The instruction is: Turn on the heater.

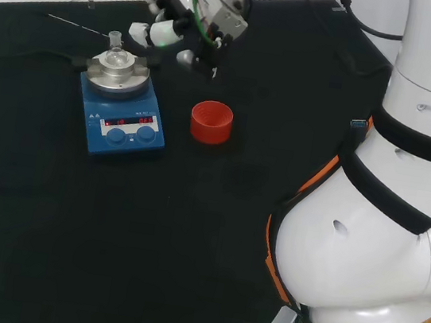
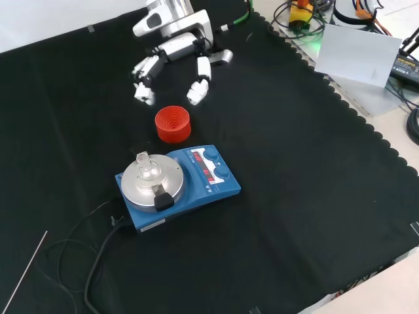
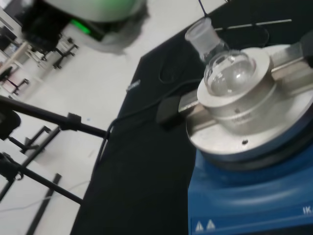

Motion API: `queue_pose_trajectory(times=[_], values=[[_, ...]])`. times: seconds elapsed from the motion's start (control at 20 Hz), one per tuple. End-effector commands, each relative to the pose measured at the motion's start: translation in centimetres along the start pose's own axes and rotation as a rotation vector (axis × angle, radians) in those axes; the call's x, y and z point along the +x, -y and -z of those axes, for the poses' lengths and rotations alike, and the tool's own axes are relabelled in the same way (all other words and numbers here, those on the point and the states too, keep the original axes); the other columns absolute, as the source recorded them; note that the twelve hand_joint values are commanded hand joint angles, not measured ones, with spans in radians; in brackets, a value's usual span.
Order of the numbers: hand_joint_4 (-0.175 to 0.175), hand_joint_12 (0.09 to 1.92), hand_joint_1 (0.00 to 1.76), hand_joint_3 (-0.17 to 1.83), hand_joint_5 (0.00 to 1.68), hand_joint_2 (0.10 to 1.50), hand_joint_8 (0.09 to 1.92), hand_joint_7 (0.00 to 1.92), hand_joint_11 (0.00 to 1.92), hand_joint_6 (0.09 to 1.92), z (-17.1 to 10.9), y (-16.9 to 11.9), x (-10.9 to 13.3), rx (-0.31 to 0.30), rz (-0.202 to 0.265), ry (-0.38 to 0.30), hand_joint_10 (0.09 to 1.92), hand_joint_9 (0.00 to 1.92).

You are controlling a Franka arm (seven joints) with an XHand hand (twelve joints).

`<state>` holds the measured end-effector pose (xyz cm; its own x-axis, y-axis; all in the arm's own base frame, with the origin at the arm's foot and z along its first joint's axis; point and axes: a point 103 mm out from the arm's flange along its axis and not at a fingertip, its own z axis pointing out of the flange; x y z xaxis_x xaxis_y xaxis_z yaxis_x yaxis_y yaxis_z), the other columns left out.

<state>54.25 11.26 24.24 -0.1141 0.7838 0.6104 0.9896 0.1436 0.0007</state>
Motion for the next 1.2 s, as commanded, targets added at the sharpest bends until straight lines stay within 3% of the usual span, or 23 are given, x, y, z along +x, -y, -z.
queue_pose_trajectory(times=[0.05, 0.2, 0.3, 0.45, 0.6, 0.8, 0.85, 1.0, 1.2], values=[[-0.002, 1.19, 1.17, 0.87, 0.45, 0.56, 0.63, 0.77, 0.71, 0.36, 1.2, 1.6, -0.3, 0.059, -0.009, 0.093, 0.54, 1.04], [-0.036, 0.97, 1.33, 0.8, 0.41, 0.62, 0.85, 1.08, 1.13, 0.43, 1.9, 1.7, -0.2, 0.11, -0.012, 0.136, 0.72, 1.25], [-0.052, 0.94, 1.4, 1.0, 0.4, 0.5, 0.97, 1.2, 1.3, 0.44, 2.2, 1.9, -0.1, 0.124, -0.002, 0.173, 0.86, 1.4], [-0.056, 1.07, 1.28, 0.95, 0.39, 0.54, 1.34, 1.42, 1.55, 0.47, 2.0, 1.8, 0.0, 0.157, -0.002, 0.207, 1.05, 1.66], [-0.069, 1.28, 1.29, 0.9, 0.42, 0.59, 1.54, 1.62, 1.83, 0.62, 1.8, 1.9, 0.7, 0.149, 0.003, 0.263, 1.25, 1.85], [-0.076, 1.48, 1.47, 1.03, 0.42, 0.6, 1.64, 1.85, 1.92, 0.84, 1.9, 1.8, 1.2, 0.236, -0.01, 0.294, 1.53, 1.92], [-0.074, 1.51, 1.5, 1.08, 0.41, 0.59, 1.65, 1.87, 1.92, 0.85, 0.5, 1.3, 2.8, 0.264, -0.022, 0.321, 1.56, 1.92], [-0.071, 1.56, 1.54, 1.18, 0.37, 0.55, 1.68, 1.9, 1.92, 0.82, -1.9, 0.6, 5.4, 0.327, -0.034, 0.431, 1.61, 1.92], [-0.063, 1.59, 1.56, 1.25, 0.32, 0.51, 1.7, 1.91, 1.92, 0.62, -1.1, 1.6, 4.6, 0.439, -0.009, 0.442, 1.64, 1.92]])
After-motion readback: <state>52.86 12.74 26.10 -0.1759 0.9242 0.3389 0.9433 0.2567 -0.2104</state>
